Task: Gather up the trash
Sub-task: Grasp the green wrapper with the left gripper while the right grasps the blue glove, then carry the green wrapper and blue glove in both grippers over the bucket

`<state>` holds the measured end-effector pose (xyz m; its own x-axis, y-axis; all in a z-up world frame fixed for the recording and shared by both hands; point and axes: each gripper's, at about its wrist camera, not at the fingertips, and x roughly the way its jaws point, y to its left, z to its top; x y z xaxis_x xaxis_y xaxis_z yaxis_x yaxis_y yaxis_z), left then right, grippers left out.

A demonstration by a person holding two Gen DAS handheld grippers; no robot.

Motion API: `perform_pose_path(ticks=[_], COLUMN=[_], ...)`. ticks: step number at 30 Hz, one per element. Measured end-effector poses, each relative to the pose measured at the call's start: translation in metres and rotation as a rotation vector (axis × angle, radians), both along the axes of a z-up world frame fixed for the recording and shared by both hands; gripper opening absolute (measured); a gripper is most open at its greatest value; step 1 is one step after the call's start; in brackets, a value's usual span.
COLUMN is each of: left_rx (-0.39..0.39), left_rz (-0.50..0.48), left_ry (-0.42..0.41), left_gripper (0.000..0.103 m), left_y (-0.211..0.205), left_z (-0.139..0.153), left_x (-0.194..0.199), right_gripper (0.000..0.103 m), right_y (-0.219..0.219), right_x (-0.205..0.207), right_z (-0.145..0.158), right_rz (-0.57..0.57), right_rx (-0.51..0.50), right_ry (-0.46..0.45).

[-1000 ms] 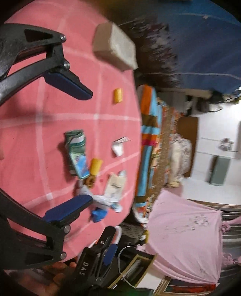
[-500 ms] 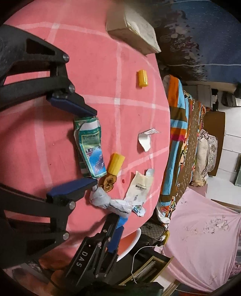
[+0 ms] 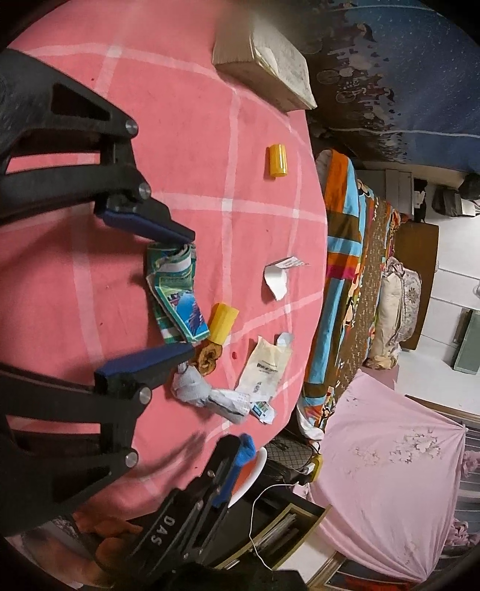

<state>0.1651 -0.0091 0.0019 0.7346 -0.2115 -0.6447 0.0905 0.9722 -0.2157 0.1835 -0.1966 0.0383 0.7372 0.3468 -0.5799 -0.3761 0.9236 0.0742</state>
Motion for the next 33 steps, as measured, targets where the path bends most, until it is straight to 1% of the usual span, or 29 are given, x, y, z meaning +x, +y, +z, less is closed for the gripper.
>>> perform_pose_path(ticks=[5,7,9,11,14,17,19,20,22,27,29,31,33], left_rx=[0.008,0.007,0.005,0.013,0.034,0.034,0.031,0.023,0.001,-0.005,-0.012,-0.039,-0.026], left_rz=[-0.001,-0.002,-0.004,-0.01,-0.016,-0.014,-0.02,-0.03,-0.05,-0.073,-0.07,-0.073,-0.069], left_ry=[0.004,0.0,-0.015,-0.023,-0.032,-0.03,-0.029,-0.034,-0.035,-0.048,-0.065,-0.085,-0.085], left_gripper=[0.029,0.024,0.014,0.011,0.01,0.01,0.006,0.0,0.0,0.0,0.0,0.0,0.0], left_y=[-0.001,-0.002,-0.002,-0.003,-0.008,-0.007,-0.006,-0.006,-0.007,-0.011,-0.011,-0.01,-0.012], left_z=[0.0,0.0,0.002,0.002,0.003,0.003,0.003,0.004,0.004,0.005,0.007,0.011,0.012], left_x=[0.001,0.001,-0.001,-0.003,-0.004,-0.005,-0.006,-0.007,-0.01,-0.014,-0.017,-0.02,-0.019], right_gripper=[0.026,0.026,0.026,0.026,0.026,0.026,0.026,0.026,0.026,0.026,0.026,0.026,0.026], right_y=[-0.001,0.001,0.003,0.004,0.004,0.003,0.003,0.003,0.003,0.003,0.004,0.004,0.006], right_x=[-0.008,-0.008,-0.008,-0.006,-0.006,-0.004,-0.001,0.001,0.001,-0.002,-0.005,-0.01,-0.014], right_z=[0.008,0.008,0.007,0.007,0.006,0.003,0.001,0.0,-0.001,-0.001,0.001,0.003,0.004], right_rz=[-0.009,-0.006,-0.005,-0.004,-0.008,-0.013,-0.012,-0.012,-0.013,-0.012,-0.014,-0.015,-0.017], right_rx=[0.007,0.001,-0.009,-0.016,-0.019,-0.02,-0.018,-0.017,-0.017,-0.025,-0.032,-0.036,-0.044], right_ry=[-0.071,-0.079,-0.078,-0.076,-0.069,-0.046,-0.023,-0.016,-0.009,-0.023,-0.045,-0.075,-0.094])
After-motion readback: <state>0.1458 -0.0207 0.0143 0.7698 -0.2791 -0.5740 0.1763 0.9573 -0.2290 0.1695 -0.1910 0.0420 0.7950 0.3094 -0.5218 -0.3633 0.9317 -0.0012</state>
